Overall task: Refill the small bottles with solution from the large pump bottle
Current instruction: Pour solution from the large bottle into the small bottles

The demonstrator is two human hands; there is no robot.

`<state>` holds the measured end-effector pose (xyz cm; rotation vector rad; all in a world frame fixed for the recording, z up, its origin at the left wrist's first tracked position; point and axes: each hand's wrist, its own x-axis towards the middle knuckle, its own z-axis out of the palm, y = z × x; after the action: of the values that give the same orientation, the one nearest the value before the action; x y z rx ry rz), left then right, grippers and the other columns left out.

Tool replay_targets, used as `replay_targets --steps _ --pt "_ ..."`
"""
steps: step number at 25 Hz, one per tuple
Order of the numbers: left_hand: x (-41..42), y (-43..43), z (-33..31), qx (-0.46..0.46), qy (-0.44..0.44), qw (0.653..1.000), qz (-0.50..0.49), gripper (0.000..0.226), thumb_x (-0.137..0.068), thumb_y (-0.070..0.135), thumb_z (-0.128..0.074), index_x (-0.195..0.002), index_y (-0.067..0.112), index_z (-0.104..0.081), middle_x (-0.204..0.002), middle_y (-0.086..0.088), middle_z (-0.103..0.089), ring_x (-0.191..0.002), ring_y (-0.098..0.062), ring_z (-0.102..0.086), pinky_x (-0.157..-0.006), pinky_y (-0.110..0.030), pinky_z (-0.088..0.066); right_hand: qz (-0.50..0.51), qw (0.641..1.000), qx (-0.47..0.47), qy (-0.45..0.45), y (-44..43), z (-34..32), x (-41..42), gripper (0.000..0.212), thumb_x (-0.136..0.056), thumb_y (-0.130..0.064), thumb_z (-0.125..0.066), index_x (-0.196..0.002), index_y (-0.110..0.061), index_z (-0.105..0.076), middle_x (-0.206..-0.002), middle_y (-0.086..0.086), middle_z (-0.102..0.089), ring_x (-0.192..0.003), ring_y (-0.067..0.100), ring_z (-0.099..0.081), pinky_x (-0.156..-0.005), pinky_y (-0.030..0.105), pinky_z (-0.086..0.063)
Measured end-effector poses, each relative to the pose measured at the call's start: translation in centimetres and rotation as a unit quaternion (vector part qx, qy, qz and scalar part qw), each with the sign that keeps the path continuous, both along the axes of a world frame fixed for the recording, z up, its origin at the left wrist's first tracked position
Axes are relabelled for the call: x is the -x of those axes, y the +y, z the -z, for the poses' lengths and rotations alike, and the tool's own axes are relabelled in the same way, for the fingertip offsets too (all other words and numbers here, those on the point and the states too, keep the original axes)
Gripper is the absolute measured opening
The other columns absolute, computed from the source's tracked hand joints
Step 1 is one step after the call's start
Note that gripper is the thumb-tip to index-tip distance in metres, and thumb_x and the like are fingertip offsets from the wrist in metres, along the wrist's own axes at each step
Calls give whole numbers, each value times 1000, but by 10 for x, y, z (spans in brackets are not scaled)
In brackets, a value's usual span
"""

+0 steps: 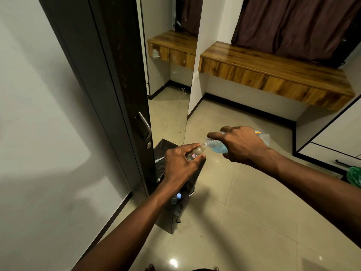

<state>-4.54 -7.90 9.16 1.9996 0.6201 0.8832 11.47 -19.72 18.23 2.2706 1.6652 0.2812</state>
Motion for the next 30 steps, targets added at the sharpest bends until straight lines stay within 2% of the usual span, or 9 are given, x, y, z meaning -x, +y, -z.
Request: replay_targets --steps 4,17,26,30 --pt "-1 -1 2 7 1 1000 -1 47 -74 34 -87 -116 18 -75 -106 5 -77 -90 1 -71 -82 -28 -61 3 1000 13 -9 0 -1 -1 72 -81 -37 -75 -143 -42 -39 -118 8 -69 -89 32 -72 -70 41 -61" --pt "-1 -4 0 13 -5 1000 -1 41 -74 31 -87 -112 21 -78 -99 10 -78 -84 5 -70 -80 -25 -60 4 1000 27 -12 0 -6 3 69 -84 -32 -69 -145 -43 -39 -119 7 -68 -89 32 -71 -68 36 -57" --pt "-1 -3 1 19 -6 1000 -3 42 -74 30 -87 -113 19 -77 -101 8 -78 -85 4 -70 -81 -25 -60 15 999 36 -27 1 -9 5 70 -88 -33 -68 -150 -42 -37 -124 8 -66 -95 32 -70 -64 31 -42" --pt "-2 -2 1 10 -5 1000 -3 42 -74 31 -88 -113 20 -77 -101 8 -78 -85 5 -70 -80 -24 -60 10 999 36 -25 3 -10 5 69 -86 -33 -68 -148 -43 -39 -122 7 -67 -93 32 -71 -65 32 -46"
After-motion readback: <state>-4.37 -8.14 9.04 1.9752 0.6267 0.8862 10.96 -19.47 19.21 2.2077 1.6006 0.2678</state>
